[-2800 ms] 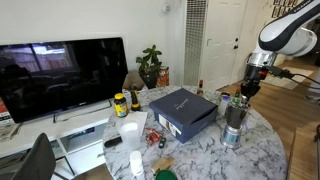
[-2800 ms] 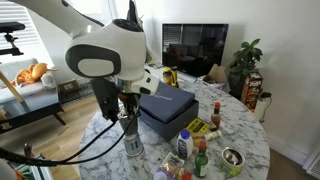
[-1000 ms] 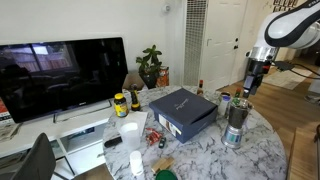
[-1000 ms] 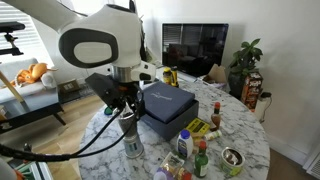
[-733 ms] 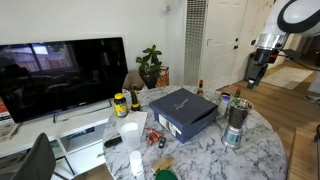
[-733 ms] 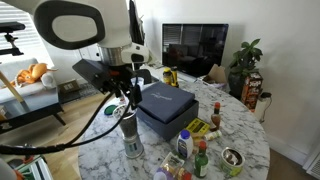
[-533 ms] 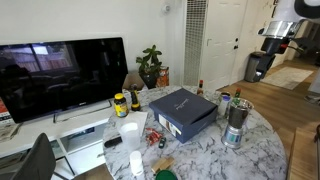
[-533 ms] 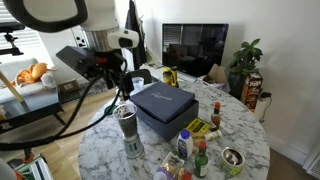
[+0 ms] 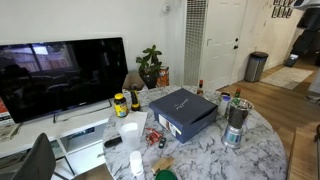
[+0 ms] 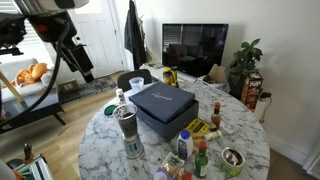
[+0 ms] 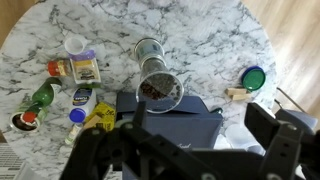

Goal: Flip the silver cup over then place the plastic cup on it

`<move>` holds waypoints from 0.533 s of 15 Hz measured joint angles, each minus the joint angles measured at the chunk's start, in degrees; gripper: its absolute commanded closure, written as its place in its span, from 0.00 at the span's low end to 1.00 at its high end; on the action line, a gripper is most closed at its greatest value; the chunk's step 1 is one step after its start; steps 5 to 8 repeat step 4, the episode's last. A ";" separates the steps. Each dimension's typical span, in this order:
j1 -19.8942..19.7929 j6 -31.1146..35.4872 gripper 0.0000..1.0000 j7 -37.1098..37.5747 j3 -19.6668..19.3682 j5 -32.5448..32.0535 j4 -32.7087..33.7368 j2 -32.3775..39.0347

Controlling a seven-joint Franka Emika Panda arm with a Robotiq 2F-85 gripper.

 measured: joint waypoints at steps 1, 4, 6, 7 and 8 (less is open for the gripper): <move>0.00 -0.03 0.00 0.32 0.15 0.00 -0.75 -1.36; 0.00 -0.03 0.00 0.41 0.16 0.00 -1.10 -1.96; 0.00 -0.03 0.00 0.41 0.16 0.00 -1.10 -1.96; 0.00 -0.03 0.00 0.41 0.16 0.00 -1.10 -1.96; 0.00 -0.03 0.00 0.41 0.16 0.00 -1.10 -1.96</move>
